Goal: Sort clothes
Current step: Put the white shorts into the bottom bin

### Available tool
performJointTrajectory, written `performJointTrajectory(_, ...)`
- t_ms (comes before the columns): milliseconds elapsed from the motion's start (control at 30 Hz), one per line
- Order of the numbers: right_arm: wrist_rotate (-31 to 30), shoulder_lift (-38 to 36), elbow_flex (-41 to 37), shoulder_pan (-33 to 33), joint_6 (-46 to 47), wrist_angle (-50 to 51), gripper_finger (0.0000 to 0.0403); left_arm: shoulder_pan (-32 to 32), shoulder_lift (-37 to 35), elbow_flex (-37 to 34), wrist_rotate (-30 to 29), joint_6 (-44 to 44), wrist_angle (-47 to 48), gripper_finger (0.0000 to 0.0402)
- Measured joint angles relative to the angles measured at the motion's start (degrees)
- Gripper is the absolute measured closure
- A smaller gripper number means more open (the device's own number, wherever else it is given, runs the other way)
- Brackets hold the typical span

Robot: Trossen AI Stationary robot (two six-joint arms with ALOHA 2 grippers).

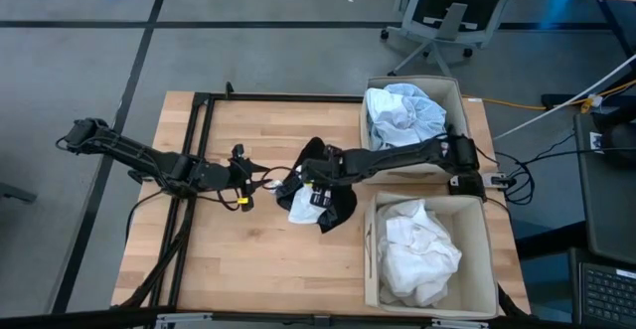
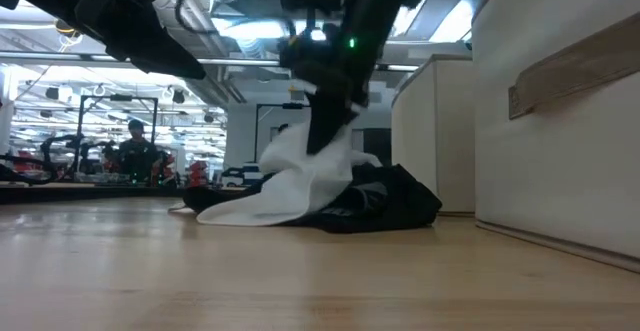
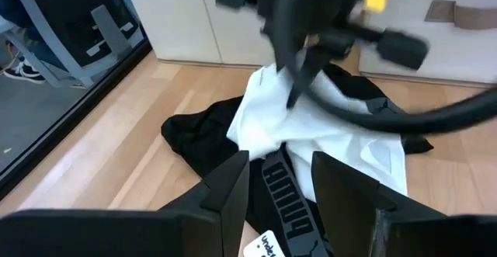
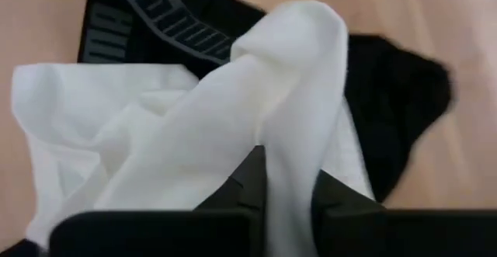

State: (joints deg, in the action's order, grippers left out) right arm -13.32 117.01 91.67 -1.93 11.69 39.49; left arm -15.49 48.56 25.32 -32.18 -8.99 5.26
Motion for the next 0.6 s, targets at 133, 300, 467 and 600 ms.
performJointTrajectory(133,-4.4,-0.1,5.7,-2.0,-0.5,6.2,0.0387,0.0,0.0,0.0,0.0,0.0,0.0,0.027)
performJointTrajectory(300,-11.1,-0.2,13.6,-5.1,-1.4,14.2,0.0392,0.0,0.0,0.0,0.0,-0.2,0.1,0.027)
performJointTrajectory(467,-15.4,-0.2,21.1,-8.1,-0.3,23.0,0.0392,0.0,0.0,0.0,0.0,-0.8,0.1,0.027)
performJointTrajectory(600,-18.5,-0.2,27.7,-10.5,1.8,30.1,0.0399,0.0,0.0,0.0,0.0,-0.8,0.1,0.027)
